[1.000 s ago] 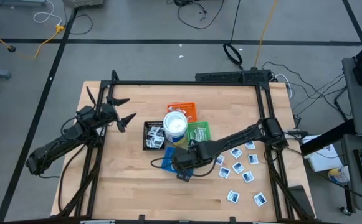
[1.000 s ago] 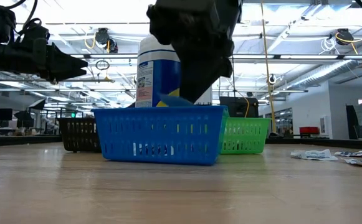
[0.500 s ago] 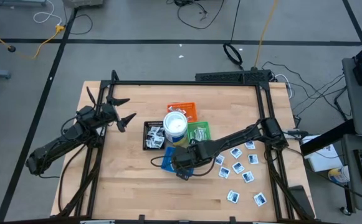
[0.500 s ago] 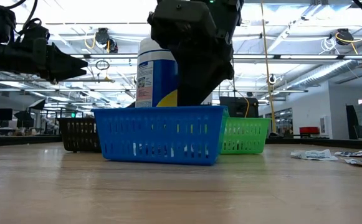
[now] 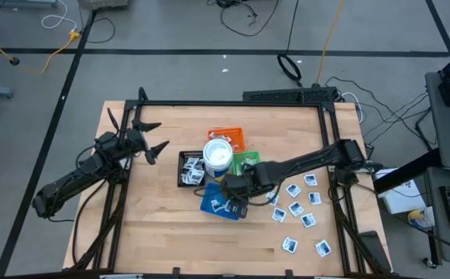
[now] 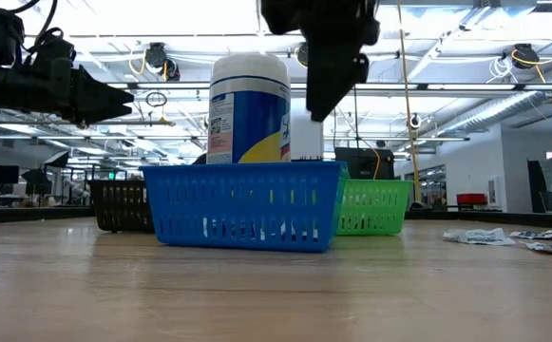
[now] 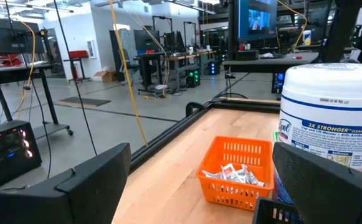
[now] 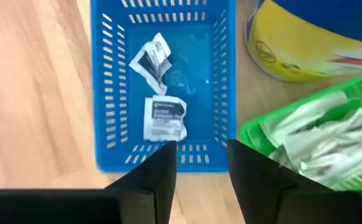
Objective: Pick & Place First Aid Supplies
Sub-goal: Put the blue alcohol pad into the blue bin
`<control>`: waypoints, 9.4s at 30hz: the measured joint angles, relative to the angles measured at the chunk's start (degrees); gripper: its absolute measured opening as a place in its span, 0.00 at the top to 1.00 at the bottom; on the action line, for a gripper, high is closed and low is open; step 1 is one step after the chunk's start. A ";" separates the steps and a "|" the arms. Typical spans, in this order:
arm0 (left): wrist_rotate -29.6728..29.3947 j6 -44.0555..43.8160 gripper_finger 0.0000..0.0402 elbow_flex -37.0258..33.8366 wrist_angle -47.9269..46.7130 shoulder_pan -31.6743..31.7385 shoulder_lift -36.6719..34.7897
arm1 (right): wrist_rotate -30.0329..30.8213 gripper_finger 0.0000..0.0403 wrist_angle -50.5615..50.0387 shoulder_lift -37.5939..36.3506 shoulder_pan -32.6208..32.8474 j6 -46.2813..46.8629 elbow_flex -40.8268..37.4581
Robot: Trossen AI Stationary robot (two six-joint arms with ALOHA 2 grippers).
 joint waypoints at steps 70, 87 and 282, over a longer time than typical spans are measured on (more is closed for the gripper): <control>0.00 0.00 0.01 0.01 0.02 0.00 0.01 | -3.54 0.93 5.52 -48.50 -7.57 36.19 -71.07; 0.00 0.00 0.01 0.01 -0.05 0.00 0.01 | -3.50 0.99 -7.42 -43.81 -7.41 38.14 -56.11; 0.00 0.00 0.01 0.01 0.02 0.00 0.01 | -8.44 1.00 -18.80 2.87 5.55 39.71 6.53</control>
